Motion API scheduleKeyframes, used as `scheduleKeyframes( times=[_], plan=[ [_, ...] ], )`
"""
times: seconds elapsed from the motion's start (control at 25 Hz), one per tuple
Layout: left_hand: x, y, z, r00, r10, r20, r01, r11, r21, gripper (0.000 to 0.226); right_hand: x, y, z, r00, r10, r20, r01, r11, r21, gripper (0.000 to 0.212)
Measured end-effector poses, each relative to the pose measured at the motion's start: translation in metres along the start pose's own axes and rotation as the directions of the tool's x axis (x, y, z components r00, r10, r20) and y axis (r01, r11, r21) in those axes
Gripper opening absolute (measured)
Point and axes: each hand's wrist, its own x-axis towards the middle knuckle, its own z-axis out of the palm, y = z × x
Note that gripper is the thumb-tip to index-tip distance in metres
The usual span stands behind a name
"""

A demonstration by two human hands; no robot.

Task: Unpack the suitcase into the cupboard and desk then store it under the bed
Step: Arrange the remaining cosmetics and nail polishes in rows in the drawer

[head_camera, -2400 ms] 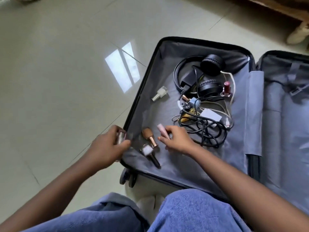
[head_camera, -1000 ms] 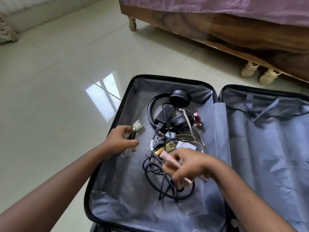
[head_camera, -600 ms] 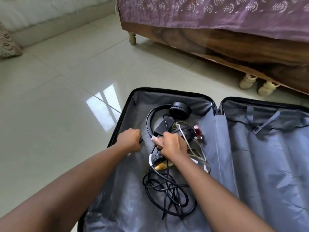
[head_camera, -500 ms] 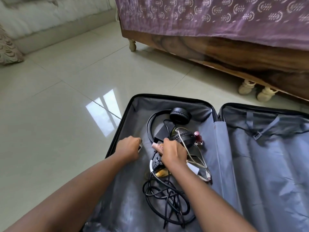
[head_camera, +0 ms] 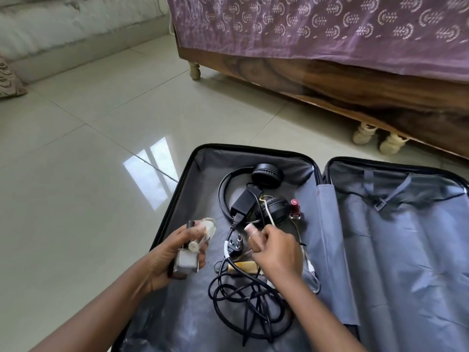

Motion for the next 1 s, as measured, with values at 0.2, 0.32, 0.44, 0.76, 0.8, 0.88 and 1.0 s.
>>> scheduleKeyframes(
  times=[0.2, 0.32, 0.44, 0.76, 0.8, 0.88, 1.0],
  plan=[
    [0.012, 0.004, 0.025, 0.998, 0.069, -0.002, -0.069, 0.992, 0.108, 0.055, -0.023, 0.029, -0.054, 0.973, 0.106, -0.207, 0.097, 0.622, 0.777, 0.034],
    [0.029, 0.008, 0.047, 0.970, 0.219, 0.104, -0.222, 0.626, 0.747, 0.051, -0.022, 0.039, -0.074, 0.974, 0.220, -0.056, 0.016, 0.182, 0.983, 0.022],
    [0.061, -0.006, 0.075, 0.929, 0.129, 0.348, -0.237, -0.515, 0.824, 0.046, -0.010, 0.050, -0.081, 0.962, 0.228, 0.148, -0.099, -0.214, 0.972, 0.017],
    [0.075, -0.034, 0.070, 0.933, 0.301, 0.197, 0.070, -0.689, 0.721, 0.042, 0.010, 0.066, -0.076, 0.954, 0.109, 0.280, -0.208, -0.433, 0.877, 0.020],
    [0.076, -0.039, 0.069, 0.934, 0.275, 0.226, 0.044, -0.719, 0.694, 0.045, 0.016, 0.066, -0.070, 0.951, 0.125, 0.284, -0.206, -0.431, 0.879, 0.020],
    [0.078, -0.050, 0.072, 0.917, 0.264, 0.300, -0.017, -0.724, 0.690, 0.047, 0.034, 0.064, -0.059, 0.929, 0.260, 0.264, -0.198, -0.256, 0.946, 0.028],
    [0.083, -0.060, 0.075, 0.880, 0.253, 0.401, -0.084, -0.750, 0.656, 0.048, 0.062, 0.046, -0.054, 0.913, 0.407, 0.023, -0.285, 0.597, 0.750, 0.020]
  ],
)
